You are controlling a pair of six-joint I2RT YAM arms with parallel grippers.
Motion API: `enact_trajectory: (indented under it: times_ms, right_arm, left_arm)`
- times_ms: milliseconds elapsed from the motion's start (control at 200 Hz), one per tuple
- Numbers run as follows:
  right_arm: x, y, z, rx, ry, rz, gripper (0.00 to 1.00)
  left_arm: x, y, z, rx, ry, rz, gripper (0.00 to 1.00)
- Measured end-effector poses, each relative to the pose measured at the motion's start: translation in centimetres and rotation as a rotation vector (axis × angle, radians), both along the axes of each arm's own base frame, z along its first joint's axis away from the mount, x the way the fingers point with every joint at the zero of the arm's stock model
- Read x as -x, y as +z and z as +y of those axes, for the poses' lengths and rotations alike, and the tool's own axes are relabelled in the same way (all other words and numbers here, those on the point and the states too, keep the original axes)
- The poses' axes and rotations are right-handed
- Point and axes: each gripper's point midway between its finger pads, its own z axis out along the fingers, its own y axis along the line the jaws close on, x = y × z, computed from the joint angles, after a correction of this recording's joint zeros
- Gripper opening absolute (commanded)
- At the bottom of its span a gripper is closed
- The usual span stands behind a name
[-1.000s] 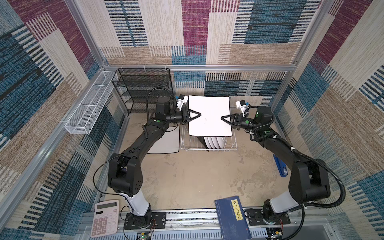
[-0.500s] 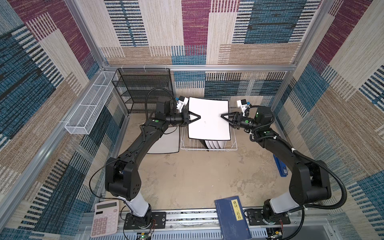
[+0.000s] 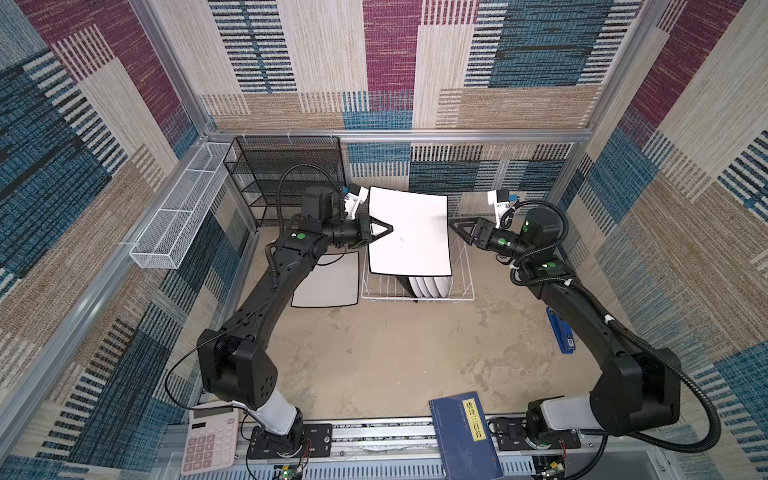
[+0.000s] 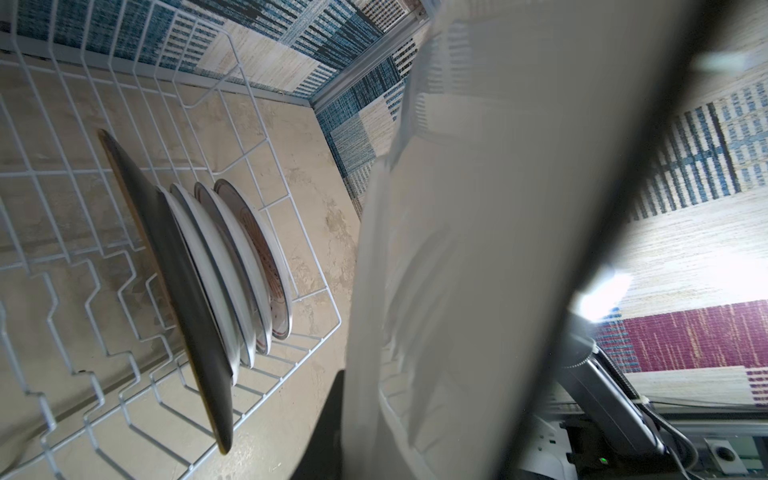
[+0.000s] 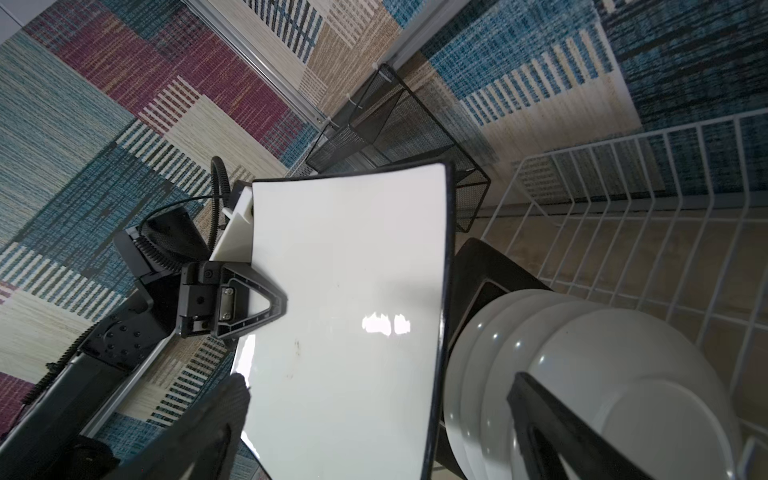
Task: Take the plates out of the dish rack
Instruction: 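Carry the plate beside the rack with the left gripper while the right withdraws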
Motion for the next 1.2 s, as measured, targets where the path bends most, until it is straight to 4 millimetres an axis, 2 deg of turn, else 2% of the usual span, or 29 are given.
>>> enact_trajectory:
  times_ms: [295,451,576,726,977,1202]
  right_arm:
    - [1.5,1.9,-1.1,0.108,-0.056,-0.172,0.99]
    - [2.4,1.8,-0.8,0.155,-0.041,-0.240,0.99]
    - [3.5,1.7,0.2,0.193,-0.007,-0.296,0.99]
    - [4.4,1.6,1.8,0.237,0.027,-0.352,0.99]
    - [5.2,0.2,4.5,0.305,0.105,-0.374,0.99]
    - [5.5,-1.7,6.0,0.344,0.157,-0.343,0.99]
  left_arm:
    - [1.2,2.2,3.3,-0.124,0.094,-0.074,0.00]
    - [1.9,3.2,5.4,-0.217,0.154,-0.100,0.00]
    - [2.4,3.6,7.1,-0.305,0.207,-0.117,0.00]
    - [3.2,3.1,9.3,-0.412,0.269,-0.110,0.00]
    - [4.4,2.0,13.1,-0.598,0.381,-0.088,0.00]
    - [4.7,0.4,16.3,-0.754,0.450,-0.044,0.00]
